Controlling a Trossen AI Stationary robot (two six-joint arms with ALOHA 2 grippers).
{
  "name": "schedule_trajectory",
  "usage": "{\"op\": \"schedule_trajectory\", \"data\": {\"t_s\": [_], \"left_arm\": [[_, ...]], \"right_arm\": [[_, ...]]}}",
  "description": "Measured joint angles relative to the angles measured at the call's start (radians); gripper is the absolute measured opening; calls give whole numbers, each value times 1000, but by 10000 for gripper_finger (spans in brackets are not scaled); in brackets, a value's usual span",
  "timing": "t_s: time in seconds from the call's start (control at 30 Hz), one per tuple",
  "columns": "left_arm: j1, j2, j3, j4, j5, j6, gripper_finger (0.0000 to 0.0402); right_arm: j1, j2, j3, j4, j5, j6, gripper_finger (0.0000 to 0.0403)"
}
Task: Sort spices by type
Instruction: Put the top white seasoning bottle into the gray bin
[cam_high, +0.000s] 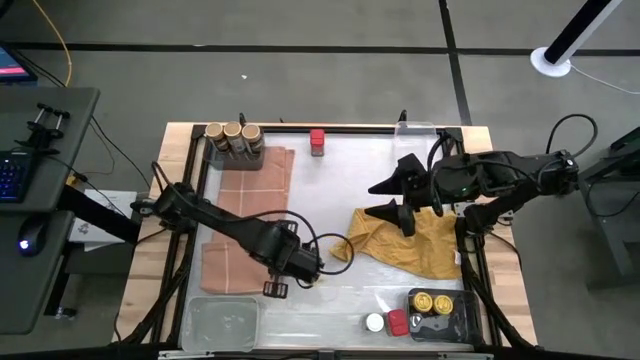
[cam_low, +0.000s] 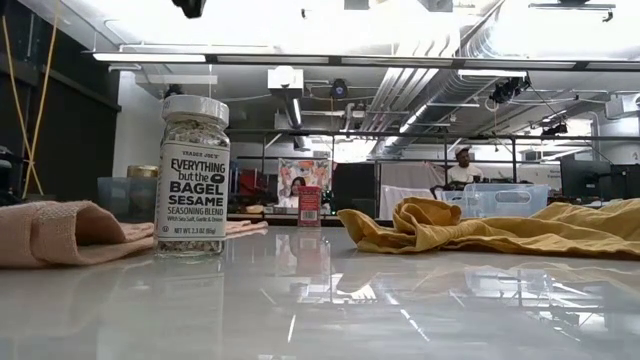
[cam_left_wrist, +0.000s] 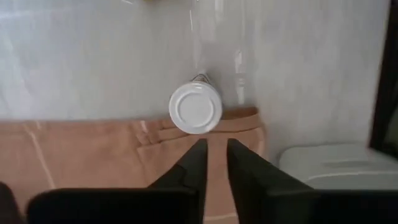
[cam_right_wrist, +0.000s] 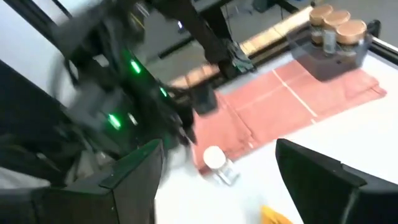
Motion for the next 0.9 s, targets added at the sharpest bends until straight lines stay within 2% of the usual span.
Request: {"op": "schedule_trajectory", "data": {"t_s": [0.3,0.5,0.67,0.9], "left_arm": [[-31,-45,0,15,37,-347,196],[2,-38,-59,144,42,-462,287],[68,-38,-148,174,56,-522,324],[87,-38,-218,184,60,-543,333]], "right_arm": [[0,0,0,-241,0,-29,305],[0,0,0,-320,0,-68,305],[0,0,0,-343,0,-101,305],[0,0,0,-344,-2,-118,305]]}}
